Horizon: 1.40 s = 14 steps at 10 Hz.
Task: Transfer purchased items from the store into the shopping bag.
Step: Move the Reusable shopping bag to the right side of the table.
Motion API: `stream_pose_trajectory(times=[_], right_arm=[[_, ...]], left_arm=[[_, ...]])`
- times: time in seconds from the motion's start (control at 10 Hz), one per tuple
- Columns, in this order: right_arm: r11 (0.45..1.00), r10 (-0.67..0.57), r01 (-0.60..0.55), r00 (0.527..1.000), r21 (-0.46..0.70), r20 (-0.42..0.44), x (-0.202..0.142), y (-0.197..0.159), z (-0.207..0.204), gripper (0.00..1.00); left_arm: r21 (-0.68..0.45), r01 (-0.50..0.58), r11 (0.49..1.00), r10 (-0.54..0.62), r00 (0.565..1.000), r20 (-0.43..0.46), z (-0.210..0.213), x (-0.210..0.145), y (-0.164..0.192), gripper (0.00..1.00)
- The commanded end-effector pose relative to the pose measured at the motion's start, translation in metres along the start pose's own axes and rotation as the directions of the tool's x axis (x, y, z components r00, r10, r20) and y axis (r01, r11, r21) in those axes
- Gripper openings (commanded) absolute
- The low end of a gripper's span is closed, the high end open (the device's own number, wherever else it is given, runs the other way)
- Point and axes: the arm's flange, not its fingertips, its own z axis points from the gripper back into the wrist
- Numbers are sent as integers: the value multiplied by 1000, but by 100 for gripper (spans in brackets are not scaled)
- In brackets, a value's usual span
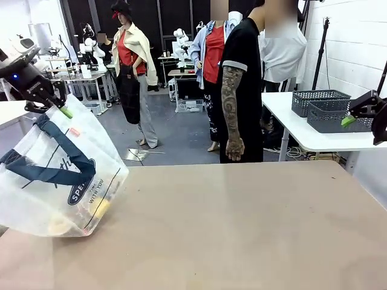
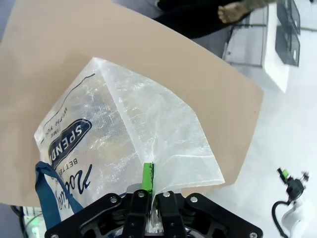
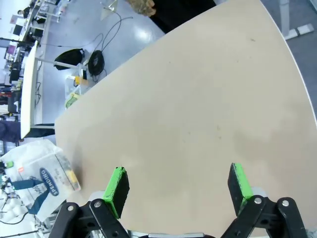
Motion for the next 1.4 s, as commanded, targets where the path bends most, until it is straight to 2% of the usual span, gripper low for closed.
stream_pose_trajectory(times=[0.0,0.1,0.2,0.3,0.4,0.6,0.7,0.8,1.0,1.2,1.3], right_arm=[[1000,7,-8,1000,-11,-13,1,0,2,100],[1000,7,-8,1000,-11,-13,1,0,2,100],[1000,7,-8,1000,-11,-13,1,0,2,100],[1000,7,-8,1000,-11,-13,1,0,2,100],[1000,7,-8,1000,-11,-13,1,0,2,100],[1000,7,-8,1000,-11,-13,1,0,2,100],[1000,7,-8,1000,-11,-13,1,0,2,100],[1000,7,-8,1000,-11,-13,1,0,2,100],[1000,7,-8,1000,-11,-13,1,0,2,100],[1000,7,-8,1000,-11,-13,1,0,2,100],[1000,7,-8,1000,-11,-13,1,0,2,100]], left_arm=[[-57,-101,993,107,988,109,16,-19,5,0],[-94,-135,986,148,978,145,21,-19,10,0],[-102,-188,977,203,964,172,23,-13,11,10],[-156,-239,958,270,935,231,29,-11,16,29],[-160,-253,954,289,919,269,35,-12,16,49],[-148,-233,961,266,923,277,40,-9,9,88],[-133,-167,977,202,924,325,42,-10,-2,100],[-119,-96,988,133,924,359,43,-11,-20,100],[-65,47,997,-22,938,346,27,-9,-56,100],[81,135,988,-152,952,265,-23,1,-117,100],[168,209,963,-240,950,198,-53,7,-147,100]])
